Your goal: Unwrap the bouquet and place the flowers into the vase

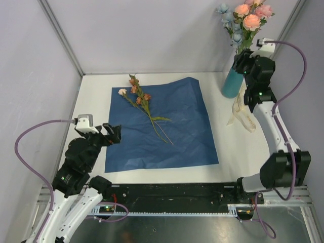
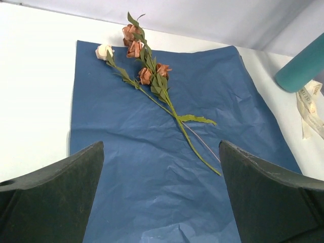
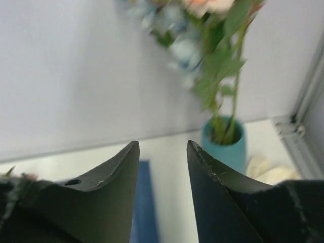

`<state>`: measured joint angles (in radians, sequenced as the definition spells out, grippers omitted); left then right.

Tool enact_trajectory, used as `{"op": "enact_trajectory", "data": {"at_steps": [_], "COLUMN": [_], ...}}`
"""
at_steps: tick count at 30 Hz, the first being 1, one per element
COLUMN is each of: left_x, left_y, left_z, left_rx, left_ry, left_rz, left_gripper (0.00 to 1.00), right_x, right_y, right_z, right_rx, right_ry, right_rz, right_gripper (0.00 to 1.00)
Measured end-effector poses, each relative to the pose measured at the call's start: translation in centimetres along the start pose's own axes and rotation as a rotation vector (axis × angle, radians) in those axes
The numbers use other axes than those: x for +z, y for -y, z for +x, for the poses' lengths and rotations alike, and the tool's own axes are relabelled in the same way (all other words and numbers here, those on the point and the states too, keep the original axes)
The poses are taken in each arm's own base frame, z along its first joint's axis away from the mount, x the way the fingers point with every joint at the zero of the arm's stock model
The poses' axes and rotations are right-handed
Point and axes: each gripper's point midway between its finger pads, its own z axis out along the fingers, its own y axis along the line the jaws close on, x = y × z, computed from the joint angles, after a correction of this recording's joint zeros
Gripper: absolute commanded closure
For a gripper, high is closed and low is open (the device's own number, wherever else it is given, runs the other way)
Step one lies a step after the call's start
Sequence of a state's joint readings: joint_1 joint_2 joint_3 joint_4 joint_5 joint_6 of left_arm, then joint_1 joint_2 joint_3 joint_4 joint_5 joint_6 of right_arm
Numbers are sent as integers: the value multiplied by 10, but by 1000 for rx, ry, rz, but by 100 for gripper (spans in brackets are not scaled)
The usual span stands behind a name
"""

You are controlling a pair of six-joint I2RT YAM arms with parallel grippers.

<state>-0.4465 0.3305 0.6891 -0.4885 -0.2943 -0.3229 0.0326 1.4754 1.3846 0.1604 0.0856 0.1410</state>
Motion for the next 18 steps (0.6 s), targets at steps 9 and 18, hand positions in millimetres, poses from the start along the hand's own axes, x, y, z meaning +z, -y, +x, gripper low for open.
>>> {"op": "enact_trajectory", "data": {"at_steps": [9,18], "left_x": [37,124], "left_y": [22,57], "left_z": [3,39], "left_rx": [-52,-111], "left_ry": [-169,-431], "left_rz": [-27,-73], "left_gripper": [10,33], "right_x": [-116,-218], "right_y": [-68,-94], "right_z": [54,77], "right_rx": [98,218], "right_ry": [-220,-242], "right_rz": [-189,-367], "right_gripper": [54,57]}}
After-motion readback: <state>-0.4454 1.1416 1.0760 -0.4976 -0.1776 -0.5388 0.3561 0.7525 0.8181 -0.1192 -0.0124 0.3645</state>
